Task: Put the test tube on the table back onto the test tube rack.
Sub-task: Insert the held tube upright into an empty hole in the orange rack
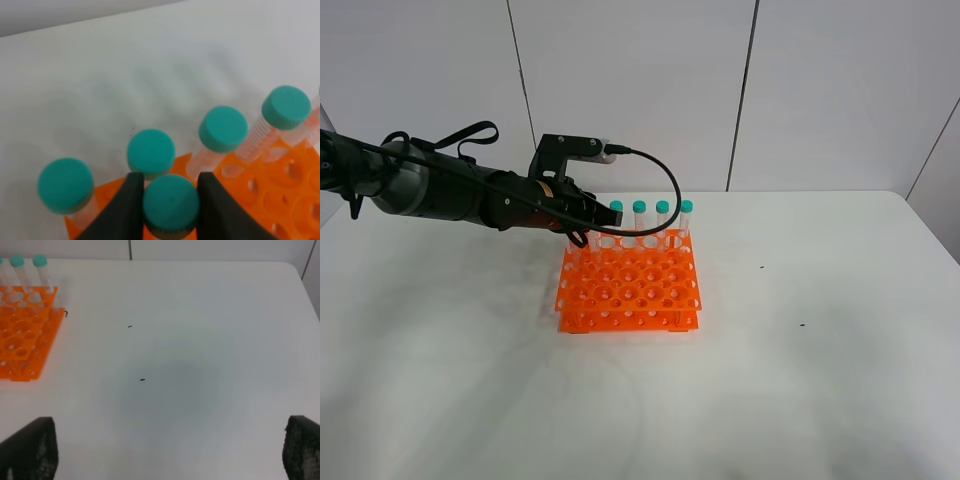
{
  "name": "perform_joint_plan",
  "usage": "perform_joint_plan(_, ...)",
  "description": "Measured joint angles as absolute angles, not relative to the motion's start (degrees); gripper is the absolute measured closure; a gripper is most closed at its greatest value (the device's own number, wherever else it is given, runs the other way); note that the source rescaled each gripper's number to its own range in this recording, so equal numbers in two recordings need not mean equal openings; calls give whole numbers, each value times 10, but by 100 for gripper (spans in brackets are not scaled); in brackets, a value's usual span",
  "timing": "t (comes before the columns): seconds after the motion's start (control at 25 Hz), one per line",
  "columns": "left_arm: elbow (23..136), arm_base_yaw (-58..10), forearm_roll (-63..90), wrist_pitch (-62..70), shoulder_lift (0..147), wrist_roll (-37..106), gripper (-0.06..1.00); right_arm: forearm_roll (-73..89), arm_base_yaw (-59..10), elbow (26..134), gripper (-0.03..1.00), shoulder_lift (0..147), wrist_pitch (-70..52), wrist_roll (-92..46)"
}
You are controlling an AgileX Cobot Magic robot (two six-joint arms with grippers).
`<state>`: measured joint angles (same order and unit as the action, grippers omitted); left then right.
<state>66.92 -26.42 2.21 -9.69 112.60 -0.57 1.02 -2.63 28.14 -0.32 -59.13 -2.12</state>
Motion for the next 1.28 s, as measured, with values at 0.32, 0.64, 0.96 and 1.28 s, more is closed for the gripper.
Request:
perform_joint_plan(0.32,669,-264,22,-93,1126,9,94,10,-26,281,-3,-3,-591,-21)
perform_joint_plan(0.64,669,-264,22,-93,1126,9,94,10,-26,281,-3,-3,-591,-21)
perform_joint_plan(0.96,669,-264,22,-93,1126,9,94,10,-26,281,-3,-3,-591,-21)
perform_joint_plan(1.28,669,-264,22,-90,1124,9,94,10,-26,281,-3,-3,-591,-21)
